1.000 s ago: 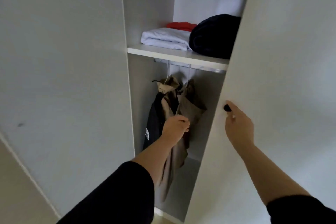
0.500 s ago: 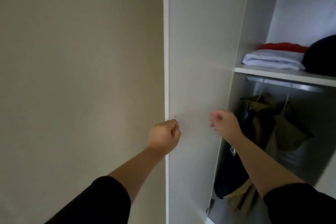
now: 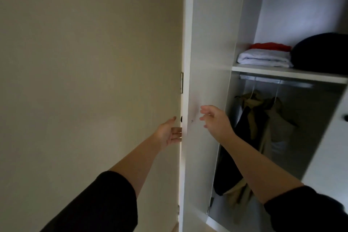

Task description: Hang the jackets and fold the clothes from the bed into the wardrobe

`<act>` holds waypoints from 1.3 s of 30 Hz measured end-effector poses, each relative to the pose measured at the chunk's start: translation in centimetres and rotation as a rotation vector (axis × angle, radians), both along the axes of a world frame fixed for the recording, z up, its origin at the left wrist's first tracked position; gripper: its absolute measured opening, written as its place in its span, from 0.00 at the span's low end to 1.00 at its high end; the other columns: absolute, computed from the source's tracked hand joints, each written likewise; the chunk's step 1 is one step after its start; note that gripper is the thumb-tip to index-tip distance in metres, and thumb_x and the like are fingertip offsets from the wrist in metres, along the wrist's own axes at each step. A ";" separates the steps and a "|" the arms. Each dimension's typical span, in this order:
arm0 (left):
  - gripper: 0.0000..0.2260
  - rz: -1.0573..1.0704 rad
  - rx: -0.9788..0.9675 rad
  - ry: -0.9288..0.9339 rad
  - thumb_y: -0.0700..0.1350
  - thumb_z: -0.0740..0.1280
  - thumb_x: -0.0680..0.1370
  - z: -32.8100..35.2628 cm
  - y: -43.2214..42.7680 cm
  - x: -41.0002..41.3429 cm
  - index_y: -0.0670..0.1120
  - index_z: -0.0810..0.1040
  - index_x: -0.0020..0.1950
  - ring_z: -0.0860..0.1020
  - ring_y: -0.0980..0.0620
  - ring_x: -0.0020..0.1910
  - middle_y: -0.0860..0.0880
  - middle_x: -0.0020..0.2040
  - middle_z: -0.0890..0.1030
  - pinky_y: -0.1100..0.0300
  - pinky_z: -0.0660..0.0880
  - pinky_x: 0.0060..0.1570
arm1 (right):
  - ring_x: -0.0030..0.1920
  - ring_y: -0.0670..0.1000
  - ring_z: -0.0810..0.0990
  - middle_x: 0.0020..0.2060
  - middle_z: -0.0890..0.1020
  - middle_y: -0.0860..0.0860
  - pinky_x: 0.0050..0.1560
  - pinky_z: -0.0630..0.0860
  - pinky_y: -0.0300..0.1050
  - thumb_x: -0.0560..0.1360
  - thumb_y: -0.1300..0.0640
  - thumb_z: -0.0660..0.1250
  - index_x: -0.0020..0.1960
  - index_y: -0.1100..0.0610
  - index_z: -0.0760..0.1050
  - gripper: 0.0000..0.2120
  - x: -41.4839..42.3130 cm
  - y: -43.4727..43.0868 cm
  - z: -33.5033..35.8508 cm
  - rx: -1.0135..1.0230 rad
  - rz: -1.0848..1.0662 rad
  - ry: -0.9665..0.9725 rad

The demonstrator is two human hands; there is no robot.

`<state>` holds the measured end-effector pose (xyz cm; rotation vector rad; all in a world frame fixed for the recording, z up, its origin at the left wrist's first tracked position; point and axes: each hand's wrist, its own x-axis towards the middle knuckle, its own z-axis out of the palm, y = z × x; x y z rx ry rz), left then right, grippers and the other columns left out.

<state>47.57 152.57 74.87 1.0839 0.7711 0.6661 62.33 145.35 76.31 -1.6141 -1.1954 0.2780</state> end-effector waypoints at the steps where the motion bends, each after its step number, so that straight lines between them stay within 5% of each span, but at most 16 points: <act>1: 0.18 -0.051 -0.001 0.008 0.49 0.54 0.83 0.1 -0.3 0.3 0.48 0.63 0.73 0.79 0.41 0.51 0.37 0.59 0.78 0.51 0.77 0.49 | 0.52 0.48 0.80 0.57 0.79 0.52 0.57 0.78 0.49 0.81 0.62 0.57 0.63 0.58 0.74 0.13 0.5 -0.7 0.3 0.025 -0.014 0.000; 5: 0.16 -0.288 0.087 0.026 0.49 0.58 0.83 0.0 -2.6 3.5 0.46 0.70 0.69 0.83 0.46 0.43 0.43 0.46 0.84 0.57 0.81 0.39 | 0.47 0.47 0.80 0.51 0.81 0.53 0.53 0.78 0.46 0.82 0.60 0.56 0.60 0.59 0.76 0.12 3.5 -4.6 1.1 0.074 -0.129 0.004; 12: 0.04 -0.534 0.565 0.176 0.47 0.67 0.78 -0.3 -8.5 15.9 0.49 0.78 0.51 0.84 0.52 0.44 0.49 0.48 0.84 0.61 0.80 0.41 | 0.48 0.53 0.80 0.47 0.80 0.52 0.53 0.78 0.51 0.81 0.62 0.55 0.50 0.55 0.76 0.11 12.6 -13.5 0.8 0.074 -0.389 0.080; 18: 0.07 -0.497 0.827 0.228 0.48 0.67 0.78 0.4 -12.7 28.8 0.45 0.76 0.49 0.83 0.52 0.40 0.46 0.47 0.83 0.66 0.75 0.33 | 0.44 0.56 0.81 0.44 0.82 0.56 0.48 0.81 0.53 0.78 0.63 0.57 0.50 0.58 0.79 0.11 23.2 -18.2 0.3 0.011 -0.512 0.104; 22: 0.10 -0.380 1.070 0.394 0.46 0.63 0.79 0.8 -12.8 36.3 0.40 0.78 0.44 0.79 0.43 0.45 0.41 0.45 0.81 0.52 0.76 0.46 | 0.49 0.51 0.79 0.51 0.81 0.52 0.50 0.72 0.41 0.77 0.63 0.59 0.59 0.57 0.78 0.14 30.2 -19.5 -0.1 -0.093 -0.614 -0.011; 27: 0.12 -0.342 1.135 0.434 0.48 0.61 0.80 0.1 -11.7 41.8 0.47 0.72 0.37 0.77 0.44 0.40 0.44 0.39 0.80 0.52 0.73 0.43 | 0.53 0.51 0.76 0.56 0.76 0.52 0.51 0.67 0.39 0.78 0.60 0.62 0.63 0.56 0.74 0.14 37.6 -19.6 -0.3 -0.138 -0.670 -0.156; 33: 0.12 -0.273 1.138 0.476 0.49 0.60 0.80 0.0 -10.3 46.1 0.49 0.72 0.37 0.74 0.48 0.37 0.49 0.37 0.76 0.56 0.69 0.40 | 0.41 0.51 0.75 0.38 0.75 0.47 0.38 0.62 0.39 0.75 0.61 0.64 0.42 0.56 0.77 0.05 41.3 -17.7 -1.1 -0.203 -0.669 -0.397; 39: 0.13 -0.255 1.306 0.593 0.50 0.56 0.82 0.1 -10.1 47.4 0.49 0.70 0.39 0.72 0.49 0.37 0.52 0.35 0.72 0.57 0.66 0.36 | 0.37 0.51 0.71 0.36 0.75 0.51 0.36 0.64 0.42 0.73 0.65 0.65 0.39 0.60 0.78 0.05 41.2 -16.9 -1.7 -0.152 -0.714 -0.488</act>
